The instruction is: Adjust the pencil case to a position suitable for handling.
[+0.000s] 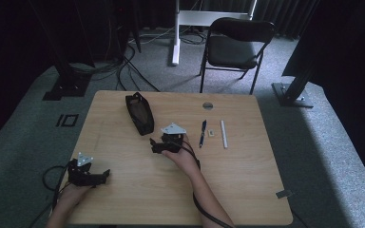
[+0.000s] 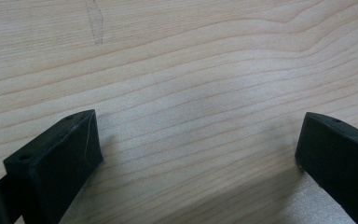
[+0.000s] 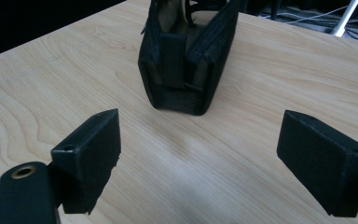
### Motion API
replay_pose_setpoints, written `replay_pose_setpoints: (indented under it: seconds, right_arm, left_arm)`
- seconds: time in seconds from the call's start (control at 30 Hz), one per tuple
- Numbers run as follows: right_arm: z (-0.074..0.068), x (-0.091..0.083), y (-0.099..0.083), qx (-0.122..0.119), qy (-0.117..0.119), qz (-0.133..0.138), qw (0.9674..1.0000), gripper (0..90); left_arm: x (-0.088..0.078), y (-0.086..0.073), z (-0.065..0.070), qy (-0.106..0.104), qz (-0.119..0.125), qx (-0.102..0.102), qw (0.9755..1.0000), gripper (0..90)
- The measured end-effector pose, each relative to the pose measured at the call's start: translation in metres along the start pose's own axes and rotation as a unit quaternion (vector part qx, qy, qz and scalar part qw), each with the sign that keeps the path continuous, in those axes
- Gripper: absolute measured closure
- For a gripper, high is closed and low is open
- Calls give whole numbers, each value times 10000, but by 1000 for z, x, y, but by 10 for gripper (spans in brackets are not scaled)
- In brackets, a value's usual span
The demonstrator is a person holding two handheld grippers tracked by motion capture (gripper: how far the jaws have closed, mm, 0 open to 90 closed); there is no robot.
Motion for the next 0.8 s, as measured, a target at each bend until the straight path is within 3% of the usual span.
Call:
replay_pose_setpoints:
  seconds: [0.13, 0.27, 0.47, 0.8]
  right_arm:
    - [-5, 7, 5, 1, 19, 51, 10000, 140]
    - [-11, 14, 8, -224, -10, 13, 9997, 173]
    - [-15, 23, 13, -125, -58, 66, 9999, 216]
    - [-21, 35, 27, -229, -215, 145, 9994, 333]
  left_arm:
    - [0, 0, 0, -1, 0, -3, 10000, 3]
    - [0, 0, 0, 8, 3, -11, 10000, 3]
    - [0, 0, 0, 10, 4, -12, 10000, 3]
    - [0, 0, 0, 10, 3, -12, 10000, 3]
Point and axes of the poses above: each handheld gripper's, and its own axes: x roughly forward along the jaws, y roughly out of its top, z roughly to its right, the point moved 2 cm from there along x, roughly forward along the jaws, and after that the axes turned 11 degrees about -x, right-handed, at the moved point
